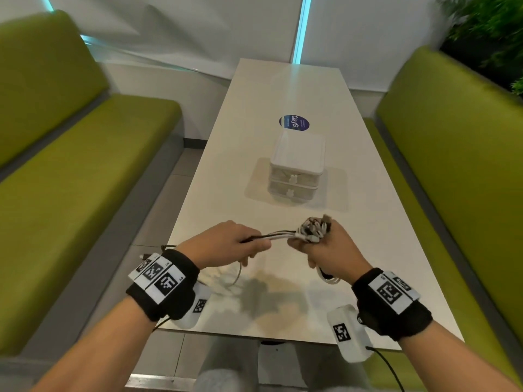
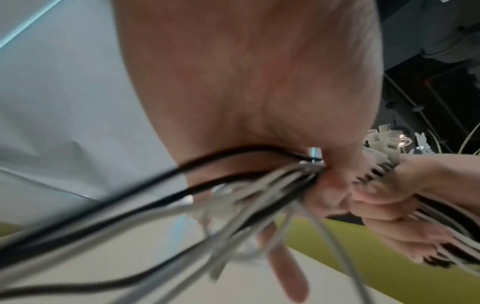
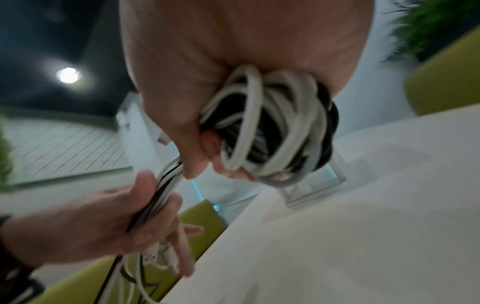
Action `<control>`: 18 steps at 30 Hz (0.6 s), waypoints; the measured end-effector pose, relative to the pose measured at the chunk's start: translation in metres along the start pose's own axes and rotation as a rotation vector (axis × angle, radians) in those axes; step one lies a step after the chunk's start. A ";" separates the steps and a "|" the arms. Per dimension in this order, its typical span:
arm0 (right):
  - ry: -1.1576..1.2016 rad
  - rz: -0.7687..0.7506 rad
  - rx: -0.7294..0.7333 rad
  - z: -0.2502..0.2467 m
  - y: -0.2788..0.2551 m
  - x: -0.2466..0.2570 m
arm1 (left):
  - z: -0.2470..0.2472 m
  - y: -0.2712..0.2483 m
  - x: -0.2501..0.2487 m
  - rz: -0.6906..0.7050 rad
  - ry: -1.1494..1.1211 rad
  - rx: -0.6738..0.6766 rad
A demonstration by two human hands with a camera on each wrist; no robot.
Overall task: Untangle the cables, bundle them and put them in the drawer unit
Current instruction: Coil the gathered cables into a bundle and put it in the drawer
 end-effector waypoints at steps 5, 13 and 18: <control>0.366 0.066 0.009 0.009 -0.004 -0.001 | 0.012 0.000 -0.010 -0.014 -0.274 -0.265; 0.356 0.023 -0.129 0.000 -0.003 -0.011 | 0.022 0.000 -0.007 -0.046 -0.229 -0.016; 0.260 0.007 -0.123 -0.003 0.001 -0.004 | -0.009 0.006 0.022 -0.114 0.063 -0.111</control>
Point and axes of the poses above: each hand's wrist, its own y-axis towards the middle knuckle, its own z-axis out of the palm, x = y × z, the point moved 3 cm from there along y, towards the middle knuckle, and after that the axes turned 7 degrees about -z, right-handed, at the moved point
